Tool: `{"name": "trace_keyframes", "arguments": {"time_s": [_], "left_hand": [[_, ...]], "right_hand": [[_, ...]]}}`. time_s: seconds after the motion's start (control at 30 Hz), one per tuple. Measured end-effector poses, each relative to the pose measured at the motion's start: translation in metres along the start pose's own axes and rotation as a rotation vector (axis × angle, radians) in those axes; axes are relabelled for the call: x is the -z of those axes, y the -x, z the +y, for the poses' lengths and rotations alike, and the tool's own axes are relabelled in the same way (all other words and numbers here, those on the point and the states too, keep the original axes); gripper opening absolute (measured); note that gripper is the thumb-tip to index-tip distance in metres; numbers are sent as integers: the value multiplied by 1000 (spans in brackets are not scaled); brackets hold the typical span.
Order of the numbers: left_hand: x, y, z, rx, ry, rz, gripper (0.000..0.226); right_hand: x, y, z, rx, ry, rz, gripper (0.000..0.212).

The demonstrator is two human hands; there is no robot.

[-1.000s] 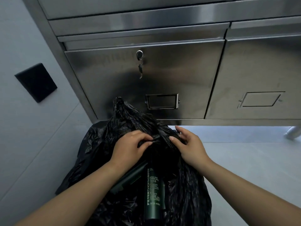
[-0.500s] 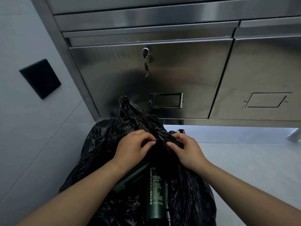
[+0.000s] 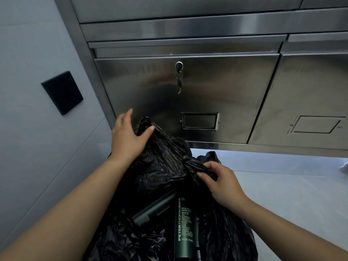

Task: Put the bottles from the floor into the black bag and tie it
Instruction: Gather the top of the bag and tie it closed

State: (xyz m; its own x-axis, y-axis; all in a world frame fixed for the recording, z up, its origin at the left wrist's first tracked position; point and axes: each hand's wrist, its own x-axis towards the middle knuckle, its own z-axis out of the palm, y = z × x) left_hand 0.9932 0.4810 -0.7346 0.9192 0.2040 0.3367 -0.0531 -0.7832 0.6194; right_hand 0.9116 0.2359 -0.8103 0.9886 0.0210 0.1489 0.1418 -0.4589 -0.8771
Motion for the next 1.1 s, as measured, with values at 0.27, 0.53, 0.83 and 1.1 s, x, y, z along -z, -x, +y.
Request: {"name": "trace_keyframes", "arguments": {"time_s": [0.27,0.53,0.83,1.1], "left_hand": [[-26,16,7,221,454,-251,54],[-24,22,39,-68,343,-195,15],[-21,28,118,-309,270,-228,22],[-18,31,232,-459,438,-171,16]], "right_hand": [[11,17,9,33,61,-2,17],[58,-7,0,-31,-128,250,13],[169,-13,-6,-27,-135,533,15],[279,-1,-32,72,-132,835,12]]}}
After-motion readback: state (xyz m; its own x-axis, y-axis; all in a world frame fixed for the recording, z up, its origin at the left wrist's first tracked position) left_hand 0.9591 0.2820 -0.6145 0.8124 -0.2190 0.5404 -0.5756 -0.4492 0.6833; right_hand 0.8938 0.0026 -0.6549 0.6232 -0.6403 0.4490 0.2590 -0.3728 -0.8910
